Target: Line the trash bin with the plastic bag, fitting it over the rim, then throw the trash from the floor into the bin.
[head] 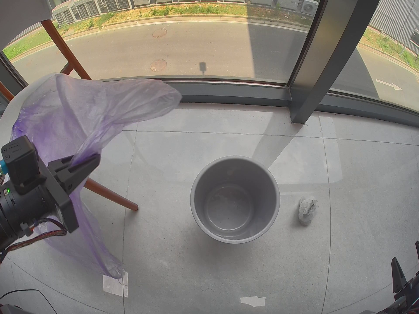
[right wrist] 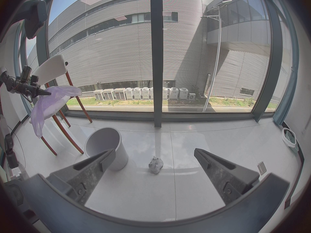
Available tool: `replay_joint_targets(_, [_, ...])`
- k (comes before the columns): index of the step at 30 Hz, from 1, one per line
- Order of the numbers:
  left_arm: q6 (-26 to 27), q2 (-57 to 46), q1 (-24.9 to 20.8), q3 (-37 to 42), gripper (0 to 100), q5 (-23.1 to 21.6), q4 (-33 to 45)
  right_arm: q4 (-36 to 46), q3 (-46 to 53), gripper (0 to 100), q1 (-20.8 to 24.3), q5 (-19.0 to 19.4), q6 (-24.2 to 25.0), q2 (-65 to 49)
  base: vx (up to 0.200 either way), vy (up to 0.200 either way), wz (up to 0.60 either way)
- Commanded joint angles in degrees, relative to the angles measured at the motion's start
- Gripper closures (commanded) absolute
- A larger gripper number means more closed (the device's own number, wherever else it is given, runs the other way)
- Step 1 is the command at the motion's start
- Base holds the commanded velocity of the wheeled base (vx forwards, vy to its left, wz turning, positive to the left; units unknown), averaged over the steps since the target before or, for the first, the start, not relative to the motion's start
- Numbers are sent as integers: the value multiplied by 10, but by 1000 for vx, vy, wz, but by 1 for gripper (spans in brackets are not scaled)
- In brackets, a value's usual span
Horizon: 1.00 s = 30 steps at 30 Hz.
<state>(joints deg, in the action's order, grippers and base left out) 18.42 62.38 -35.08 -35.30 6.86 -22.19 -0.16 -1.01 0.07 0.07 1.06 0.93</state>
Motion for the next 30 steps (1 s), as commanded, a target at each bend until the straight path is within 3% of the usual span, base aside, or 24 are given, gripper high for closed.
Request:
replay_joint_targets(1, [-20, 0, -84, -17, 100, -4, 0, 0, 10, 0, 0, 0, 0, -9, 0, 0, 0])
replay_joint_targets(9, [-61, 38, -167, -61, 100, -12, 0, 0, 10, 0, 0, 0, 1, -9, 0, 0, 0])
replay_joint_targets(20, [-79, 49, -175, -56, 100, -14, 1, 0, 10, 0, 0, -1, 2, -9, 0, 0, 0])
replay_joint_targets(30, [-79, 92, -227, -65, 100, -14, -2, 0, 10, 0, 0, -1, 2, -9, 0, 0, 0])
